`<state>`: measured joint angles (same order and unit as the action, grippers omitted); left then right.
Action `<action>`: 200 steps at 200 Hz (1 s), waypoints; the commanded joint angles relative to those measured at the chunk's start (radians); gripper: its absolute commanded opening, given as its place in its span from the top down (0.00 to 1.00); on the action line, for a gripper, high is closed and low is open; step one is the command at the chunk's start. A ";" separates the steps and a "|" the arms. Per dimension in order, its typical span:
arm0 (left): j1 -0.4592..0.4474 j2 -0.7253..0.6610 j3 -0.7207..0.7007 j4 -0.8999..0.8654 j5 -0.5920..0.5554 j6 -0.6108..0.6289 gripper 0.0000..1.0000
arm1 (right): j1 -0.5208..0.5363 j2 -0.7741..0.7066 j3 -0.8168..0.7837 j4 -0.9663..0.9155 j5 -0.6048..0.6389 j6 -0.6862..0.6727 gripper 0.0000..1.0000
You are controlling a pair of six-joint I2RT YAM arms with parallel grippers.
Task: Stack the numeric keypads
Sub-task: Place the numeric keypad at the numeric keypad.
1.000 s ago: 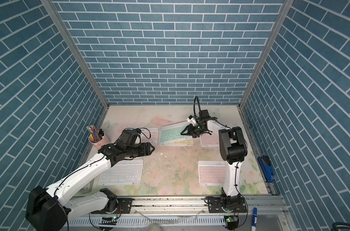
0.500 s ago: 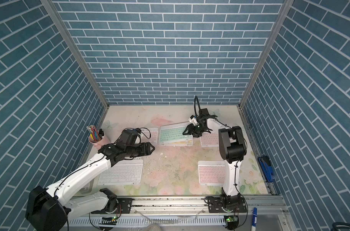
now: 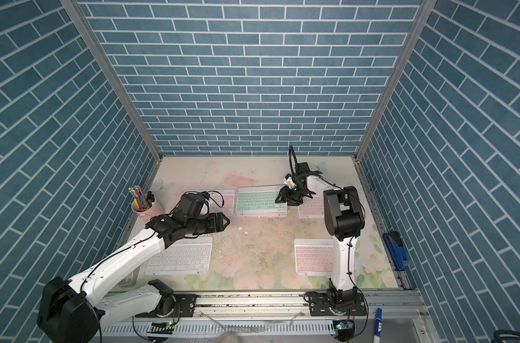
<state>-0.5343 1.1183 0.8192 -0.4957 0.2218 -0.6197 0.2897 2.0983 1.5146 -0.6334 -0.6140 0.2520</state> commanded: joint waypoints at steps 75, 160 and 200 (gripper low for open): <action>0.006 -0.028 -0.026 -0.001 -0.009 0.007 0.21 | -0.009 -0.033 0.006 -0.048 0.150 -0.026 0.47; 0.006 0.120 0.037 0.061 -0.044 0.065 0.21 | -0.007 -0.300 -0.234 0.049 0.213 0.040 0.54; 0.006 0.256 0.103 0.135 -0.029 0.091 0.22 | 0.002 -0.519 -0.452 0.050 0.262 0.103 0.54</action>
<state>-0.5343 1.3178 0.8642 -0.4240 0.1913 -0.5640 0.2852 1.6932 1.1599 -0.5674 -0.4099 0.3023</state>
